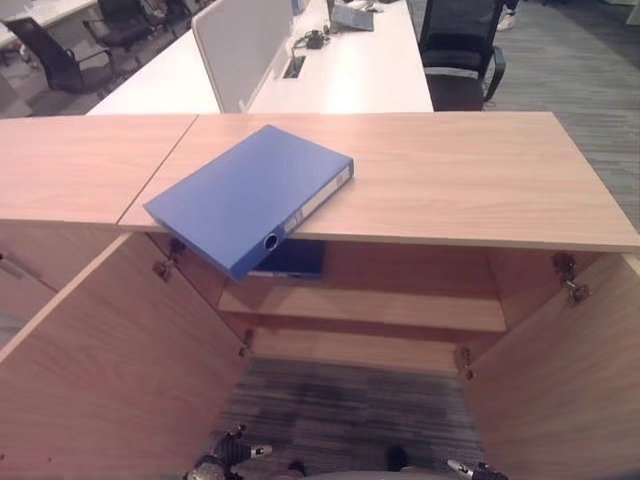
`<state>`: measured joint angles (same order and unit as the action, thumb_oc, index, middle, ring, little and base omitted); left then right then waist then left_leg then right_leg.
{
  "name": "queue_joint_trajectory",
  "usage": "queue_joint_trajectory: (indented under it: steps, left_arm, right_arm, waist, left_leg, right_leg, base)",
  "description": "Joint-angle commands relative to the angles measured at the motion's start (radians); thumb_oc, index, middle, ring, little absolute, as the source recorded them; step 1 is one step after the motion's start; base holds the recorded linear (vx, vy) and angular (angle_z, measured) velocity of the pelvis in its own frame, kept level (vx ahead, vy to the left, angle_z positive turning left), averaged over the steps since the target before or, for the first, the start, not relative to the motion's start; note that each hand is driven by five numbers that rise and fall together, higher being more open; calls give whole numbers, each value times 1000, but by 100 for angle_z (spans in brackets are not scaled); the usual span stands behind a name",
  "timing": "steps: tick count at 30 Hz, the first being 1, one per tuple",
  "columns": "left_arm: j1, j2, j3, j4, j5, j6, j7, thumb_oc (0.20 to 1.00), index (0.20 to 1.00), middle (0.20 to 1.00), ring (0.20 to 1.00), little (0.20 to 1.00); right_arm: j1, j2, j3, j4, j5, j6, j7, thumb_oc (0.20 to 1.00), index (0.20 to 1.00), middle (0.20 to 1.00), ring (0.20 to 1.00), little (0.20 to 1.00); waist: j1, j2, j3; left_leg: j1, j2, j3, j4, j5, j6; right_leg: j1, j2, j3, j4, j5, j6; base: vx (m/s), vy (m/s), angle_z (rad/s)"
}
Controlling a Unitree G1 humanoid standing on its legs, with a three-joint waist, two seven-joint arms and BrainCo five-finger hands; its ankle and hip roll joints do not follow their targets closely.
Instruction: Put the empty folder in the office cabinet
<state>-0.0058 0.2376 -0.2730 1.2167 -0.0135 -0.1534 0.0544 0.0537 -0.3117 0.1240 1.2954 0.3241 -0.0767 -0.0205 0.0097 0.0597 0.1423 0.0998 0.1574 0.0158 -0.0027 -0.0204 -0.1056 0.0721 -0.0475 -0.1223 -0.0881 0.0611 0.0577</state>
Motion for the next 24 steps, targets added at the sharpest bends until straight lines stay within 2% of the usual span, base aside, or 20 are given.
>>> queue_joint_trajectory:
  steps: [1,5,8,10,12,13,16,24]
  left_arm:
    - [-53,32,3,16,-4,-8,4,1000,1000,1000,1000,1000]
    - [-51,26,5,13,-15,-6,5,1000,1000,1000,1000,1000]
    - [-43,15,-8,17,-6,-6,4,1000,1000,1000,1000,1000]
    - [-37,9,-20,26,2,-7,1,1000,1000,1000,1000,1000]
    - [-38,15,-21,29,1,-10,-1,1000,1000,1000,1000,1000]
    - [-39,15,-21,29,1,-11,-1,1000,1000,1000,1000,1000]
    - [-36,29,-7,45,8,-8,7,1000,1000,1000,1000,1000]
    - [-33,48,9,45,11,-7,12,1000,1000,1000,1000,1000]
  right_arm:
    - [-30,-3,14,9,-7,-16,0,1000,1000,1000,1000,1000]
    - [-33,-11,21,7,-9,-17,-1,1000,1000,1000,1000,1000]
    - [-37,-22,21,10,-6,-17,-5,1000,1000,1000,1000,1000]
    - [-39,-30,18,14,-3,-17,-6,1000,1000,1000,1000,1000]
    - [-48,-32,28,15,-6,-17,-6,1000,1000,1000,1000,1000]
    - [-48,-31,28,15,-6,-17,-6,1000,1000,1000,1000,1000]
    - [-43,-27,36,13,-18,-18,-5,1000,1000,1000,1000,1000]
    - [-22,-7,29,12,-17,-8,1,1000,1000,1000,1000,1000]
  waist:
    - [-1,-52,40]
    - [-5,-55,56]
    - [-7,-52,63]
    - [-1,-52,57]
    - [17,-50,59]
    - [17,-51,59]
    - [26,-56,49]
    - [13,-53,25]
  left_leg:
    - [-98,16,-36,135,83,-53]
    - [-138,26,-54,209,120,-68]
    - [-141,35,-63,190,115,-62]
    - [-159,7,-96,111,85,-47]
    - [-185,-32,-146,83,87,-39]
    - [-185,-33,-146,85,85,-39]
    - [-169,-49,-205,56,78,-37]
    - [-89,-49,-151,-39,83,-13]
  right_leg:
    - [25,-33,30,126,-148,21]
    - [41,-23,25,104,-145,8]
    - [54,-19,29,88,-148,10]
    - [52,-20,39,87,-154,14]
    - [47,-9,62,95,-158,13]
    - [47,-10,62,96,-159,13]
    - [47,2,90,95,-162,14]
    - [51,-19,99,106,-160,31]
  base:
    - [-74,-166,15]
    - [-34,-119,14]
    - [13,-50,-18]
    - [80,-1,-13]
    - [65,-1,-3]
    - [21,-3,-50]
    - [68,-6,-45]
    - [61,88,3]
